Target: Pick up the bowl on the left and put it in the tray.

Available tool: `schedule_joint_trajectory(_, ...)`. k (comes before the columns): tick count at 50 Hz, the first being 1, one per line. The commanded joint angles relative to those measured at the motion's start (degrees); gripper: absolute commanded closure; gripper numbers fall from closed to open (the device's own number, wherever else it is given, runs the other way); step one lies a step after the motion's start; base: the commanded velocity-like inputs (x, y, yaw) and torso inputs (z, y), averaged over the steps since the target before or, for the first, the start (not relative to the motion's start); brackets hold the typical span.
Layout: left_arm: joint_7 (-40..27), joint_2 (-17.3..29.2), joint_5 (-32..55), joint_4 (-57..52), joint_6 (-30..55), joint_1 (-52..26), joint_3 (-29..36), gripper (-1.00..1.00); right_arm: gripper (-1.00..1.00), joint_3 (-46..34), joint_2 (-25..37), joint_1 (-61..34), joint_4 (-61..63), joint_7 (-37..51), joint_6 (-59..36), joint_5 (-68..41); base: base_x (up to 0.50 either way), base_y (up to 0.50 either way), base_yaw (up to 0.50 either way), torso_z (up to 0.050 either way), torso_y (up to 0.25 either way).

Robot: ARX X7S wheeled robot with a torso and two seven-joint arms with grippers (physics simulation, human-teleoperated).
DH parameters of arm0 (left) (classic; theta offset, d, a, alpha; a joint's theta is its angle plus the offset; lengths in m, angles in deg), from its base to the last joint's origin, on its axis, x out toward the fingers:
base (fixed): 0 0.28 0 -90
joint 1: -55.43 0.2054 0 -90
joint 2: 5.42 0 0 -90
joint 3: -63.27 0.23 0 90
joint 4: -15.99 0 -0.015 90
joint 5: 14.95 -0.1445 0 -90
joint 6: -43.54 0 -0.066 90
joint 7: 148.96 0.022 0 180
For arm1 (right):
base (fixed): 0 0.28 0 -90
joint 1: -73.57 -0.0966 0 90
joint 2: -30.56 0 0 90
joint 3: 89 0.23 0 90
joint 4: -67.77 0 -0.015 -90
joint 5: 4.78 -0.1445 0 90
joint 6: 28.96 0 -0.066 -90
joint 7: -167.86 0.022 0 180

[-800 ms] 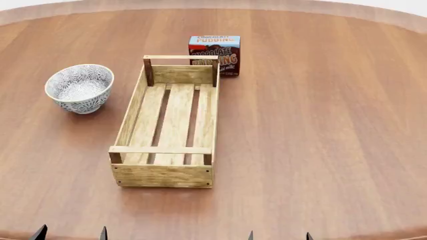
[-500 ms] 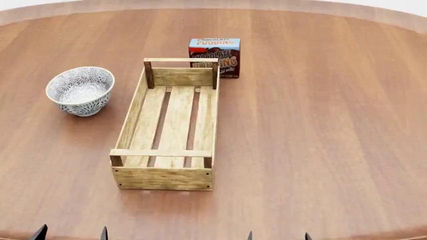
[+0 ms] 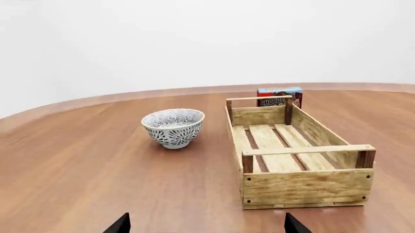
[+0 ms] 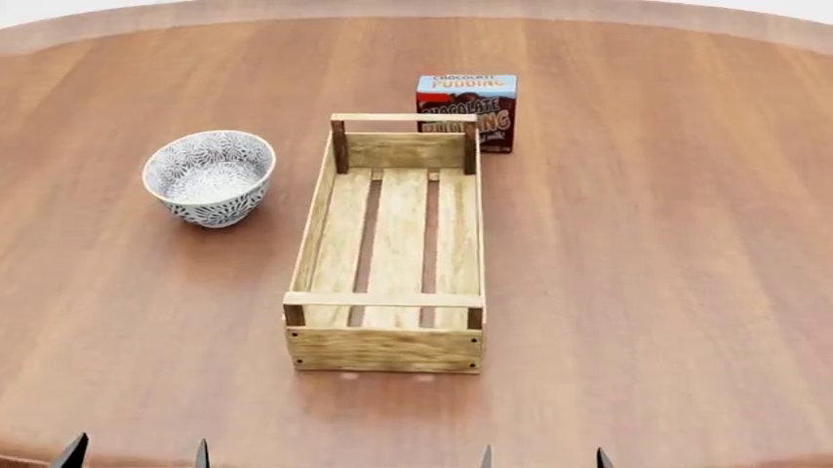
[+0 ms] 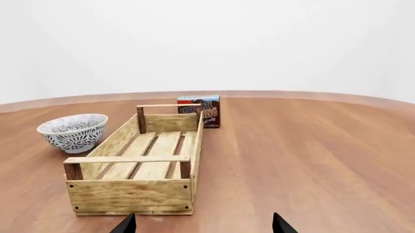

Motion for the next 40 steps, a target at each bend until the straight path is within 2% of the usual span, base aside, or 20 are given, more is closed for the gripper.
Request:
schedule_joint_trajectory(1,-1.4,0.9,-0.2,0.2,0.3,-0.2,1.2,-1.00,-1.00,-0.9,0.7,0.1,-0.2,0.6,1.3,-1.0,0.00,0.50,0.00,0.000,0.000)
schedule_joint_trajectory(40,-3.8,3.0,2.0,0.6,0.2,-0.5,3.7,-1.00,-1.00,-3.4,2.7,-0.3,-1.0,3.4,1.5,-2.9,0.00,0.50,0.00,0.000,0.000)
